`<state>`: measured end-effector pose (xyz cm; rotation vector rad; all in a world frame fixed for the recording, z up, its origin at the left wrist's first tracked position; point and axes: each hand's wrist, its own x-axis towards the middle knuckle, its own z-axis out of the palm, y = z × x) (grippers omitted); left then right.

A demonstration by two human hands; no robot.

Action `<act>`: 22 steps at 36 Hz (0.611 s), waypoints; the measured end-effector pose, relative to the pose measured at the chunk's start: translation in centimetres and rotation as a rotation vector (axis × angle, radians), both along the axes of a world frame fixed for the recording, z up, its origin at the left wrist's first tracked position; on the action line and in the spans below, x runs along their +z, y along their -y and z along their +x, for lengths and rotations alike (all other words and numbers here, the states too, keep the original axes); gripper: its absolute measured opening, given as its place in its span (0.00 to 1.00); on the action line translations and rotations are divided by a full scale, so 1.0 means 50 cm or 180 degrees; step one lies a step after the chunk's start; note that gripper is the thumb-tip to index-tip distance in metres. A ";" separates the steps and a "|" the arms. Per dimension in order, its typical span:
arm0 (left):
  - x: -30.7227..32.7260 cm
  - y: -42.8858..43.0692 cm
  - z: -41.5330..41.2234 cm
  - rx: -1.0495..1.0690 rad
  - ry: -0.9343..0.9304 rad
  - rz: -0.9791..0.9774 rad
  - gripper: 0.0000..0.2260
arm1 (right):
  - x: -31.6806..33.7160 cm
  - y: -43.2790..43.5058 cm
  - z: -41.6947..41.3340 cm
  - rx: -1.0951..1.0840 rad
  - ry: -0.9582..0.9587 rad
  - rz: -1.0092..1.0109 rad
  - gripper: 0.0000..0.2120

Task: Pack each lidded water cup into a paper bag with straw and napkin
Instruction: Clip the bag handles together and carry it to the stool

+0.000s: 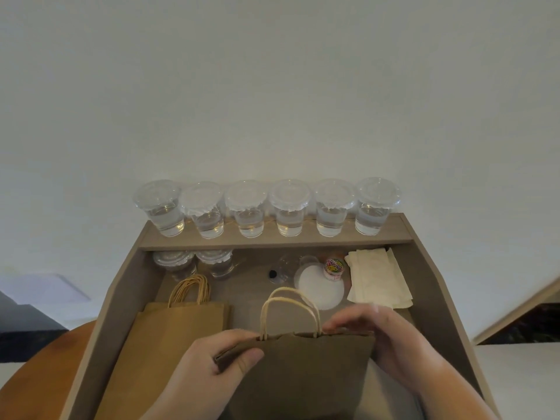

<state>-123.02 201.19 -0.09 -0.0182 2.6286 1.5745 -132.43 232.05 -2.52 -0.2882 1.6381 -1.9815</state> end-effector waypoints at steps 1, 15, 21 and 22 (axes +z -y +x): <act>0.004 0.001 -0.001 -0.0037 0.0013 -0.0024 0.08 | -0.014 0.000 -0.024 -0.0150 0.0091 0.0060 0.24; 0.014 0.001 0.009 -0.0250 0.0083 -0.0263 0.17 | -0.193 0.063 -0.348 -0.1059 -0.0767 0.3260 0.13; 0.010 0.003 0.012 -0.0145 0.0039 -0.0365 0.17 | -0.223 0.057 -0.380 -0.0879 -0.0984 0.3591 0.09; 0.010 0.004 0.013 -0.0136 0.0055 -0.0355 0.17 | -0.226 0.058 -0.384 -0.0888 -0.0993 0.3622 0.10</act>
